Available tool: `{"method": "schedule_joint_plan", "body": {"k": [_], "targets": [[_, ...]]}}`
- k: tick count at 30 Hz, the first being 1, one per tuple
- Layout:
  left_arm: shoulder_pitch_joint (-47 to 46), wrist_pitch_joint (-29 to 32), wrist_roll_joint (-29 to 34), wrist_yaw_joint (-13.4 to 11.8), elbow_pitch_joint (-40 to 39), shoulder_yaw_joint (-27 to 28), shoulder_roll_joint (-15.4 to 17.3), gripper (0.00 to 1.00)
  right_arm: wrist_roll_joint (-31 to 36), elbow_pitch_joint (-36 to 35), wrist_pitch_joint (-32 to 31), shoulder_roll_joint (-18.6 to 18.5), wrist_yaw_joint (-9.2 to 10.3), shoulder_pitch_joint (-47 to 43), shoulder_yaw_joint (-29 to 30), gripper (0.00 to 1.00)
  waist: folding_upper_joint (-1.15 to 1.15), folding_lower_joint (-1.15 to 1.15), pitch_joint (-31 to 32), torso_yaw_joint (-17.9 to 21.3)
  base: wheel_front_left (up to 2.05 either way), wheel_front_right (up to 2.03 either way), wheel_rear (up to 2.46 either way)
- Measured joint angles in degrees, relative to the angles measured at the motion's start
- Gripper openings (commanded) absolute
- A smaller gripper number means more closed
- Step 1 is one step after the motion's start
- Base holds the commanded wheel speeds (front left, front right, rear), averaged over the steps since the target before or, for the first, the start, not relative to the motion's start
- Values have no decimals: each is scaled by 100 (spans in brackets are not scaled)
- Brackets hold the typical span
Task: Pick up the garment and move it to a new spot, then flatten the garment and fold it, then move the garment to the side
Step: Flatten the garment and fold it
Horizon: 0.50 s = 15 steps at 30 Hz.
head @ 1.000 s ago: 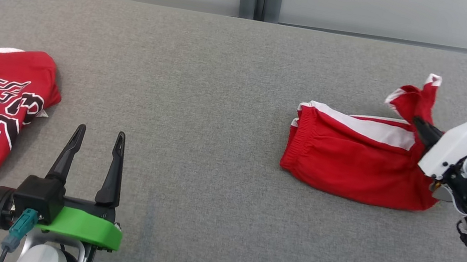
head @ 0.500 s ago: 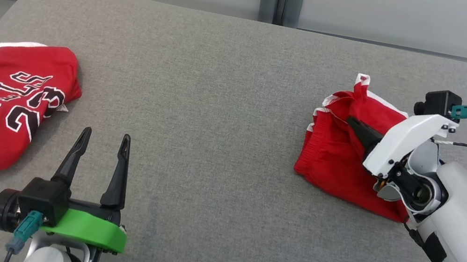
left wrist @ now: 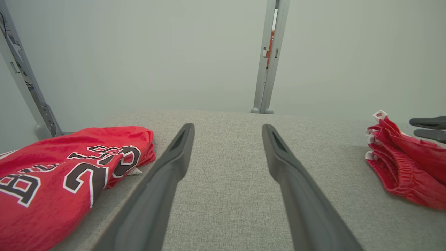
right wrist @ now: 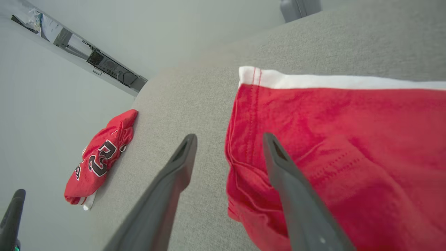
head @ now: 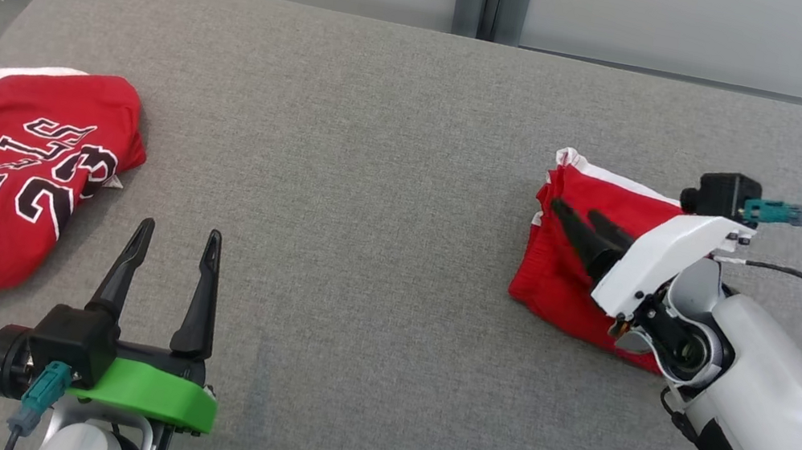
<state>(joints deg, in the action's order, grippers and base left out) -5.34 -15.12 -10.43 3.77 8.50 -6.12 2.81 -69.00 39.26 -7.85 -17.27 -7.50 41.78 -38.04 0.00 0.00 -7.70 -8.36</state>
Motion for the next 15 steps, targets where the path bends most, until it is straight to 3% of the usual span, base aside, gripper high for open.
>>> {"method": "schedule_joint_plan", "body": {"k": [15], "targets": [[21,0,100,52,-33,135,-1,100,261,-225,1440,-1062,0,-382,736,100,0,0,59,211,0,0,0]]}}
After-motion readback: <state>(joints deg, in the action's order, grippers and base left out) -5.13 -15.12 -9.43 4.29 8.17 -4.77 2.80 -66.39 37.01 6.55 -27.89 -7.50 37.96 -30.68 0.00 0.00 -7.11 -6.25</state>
